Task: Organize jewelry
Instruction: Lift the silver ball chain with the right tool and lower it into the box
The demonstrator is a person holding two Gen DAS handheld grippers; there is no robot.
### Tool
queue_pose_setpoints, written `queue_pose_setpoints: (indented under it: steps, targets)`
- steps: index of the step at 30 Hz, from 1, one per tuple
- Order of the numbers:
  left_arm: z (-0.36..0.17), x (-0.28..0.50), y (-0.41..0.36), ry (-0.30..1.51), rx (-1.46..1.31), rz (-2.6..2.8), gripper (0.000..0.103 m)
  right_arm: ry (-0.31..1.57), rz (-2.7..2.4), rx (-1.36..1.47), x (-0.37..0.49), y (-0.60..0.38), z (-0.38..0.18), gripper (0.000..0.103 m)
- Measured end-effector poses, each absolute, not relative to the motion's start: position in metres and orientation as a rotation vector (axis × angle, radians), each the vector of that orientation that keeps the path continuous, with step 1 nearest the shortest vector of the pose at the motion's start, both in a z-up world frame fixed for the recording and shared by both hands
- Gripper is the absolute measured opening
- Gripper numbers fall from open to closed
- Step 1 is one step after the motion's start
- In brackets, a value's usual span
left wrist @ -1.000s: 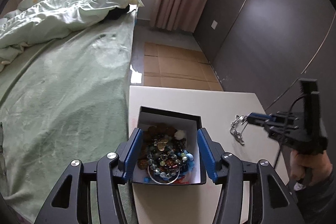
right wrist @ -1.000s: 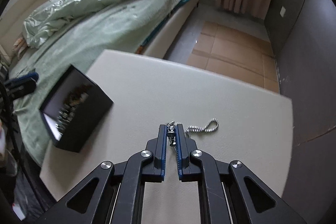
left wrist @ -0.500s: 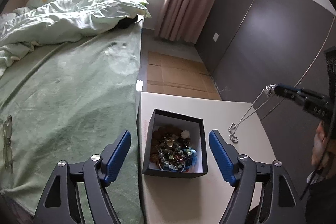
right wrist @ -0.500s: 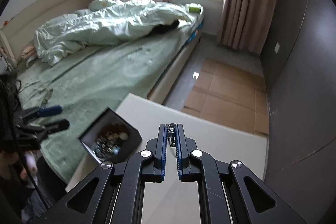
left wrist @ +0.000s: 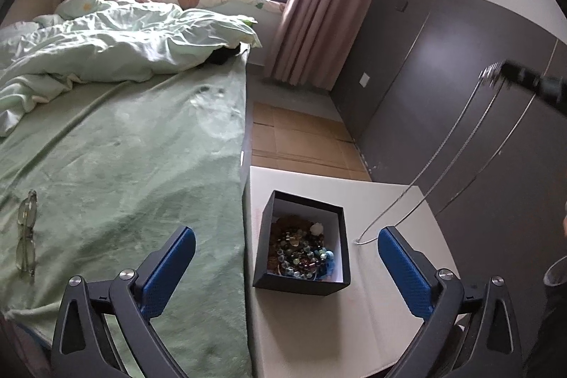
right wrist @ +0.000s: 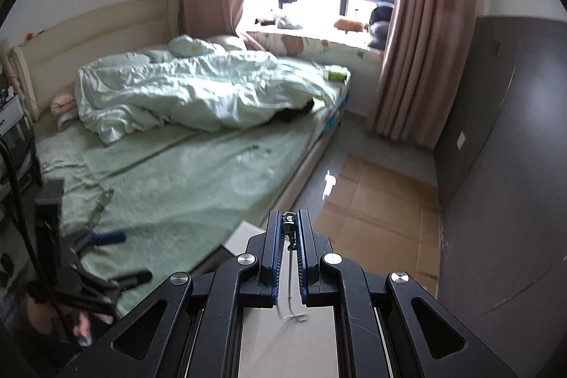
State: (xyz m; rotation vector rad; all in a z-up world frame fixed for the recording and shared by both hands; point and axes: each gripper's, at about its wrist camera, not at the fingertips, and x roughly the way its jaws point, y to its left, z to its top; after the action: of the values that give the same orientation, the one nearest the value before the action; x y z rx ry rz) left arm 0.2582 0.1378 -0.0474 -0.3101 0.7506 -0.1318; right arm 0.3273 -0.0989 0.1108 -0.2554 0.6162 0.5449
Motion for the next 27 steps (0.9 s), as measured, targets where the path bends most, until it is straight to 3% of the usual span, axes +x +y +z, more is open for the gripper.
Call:
queue_pose_setpoints:
  steps: [14,27]
  targets:
    - [-0.047,0.238,0.166,0.718,-0.347,-0.08,0.103,0.455,0.599,-0.307,0.298,-0.044,0.192,0.009]
    - [-0.055,0.228,0.177,0.725,-0.351,-0.07,0.103,0.537,0.619,-0.312,0.318,-0.017,0.144,0.009]
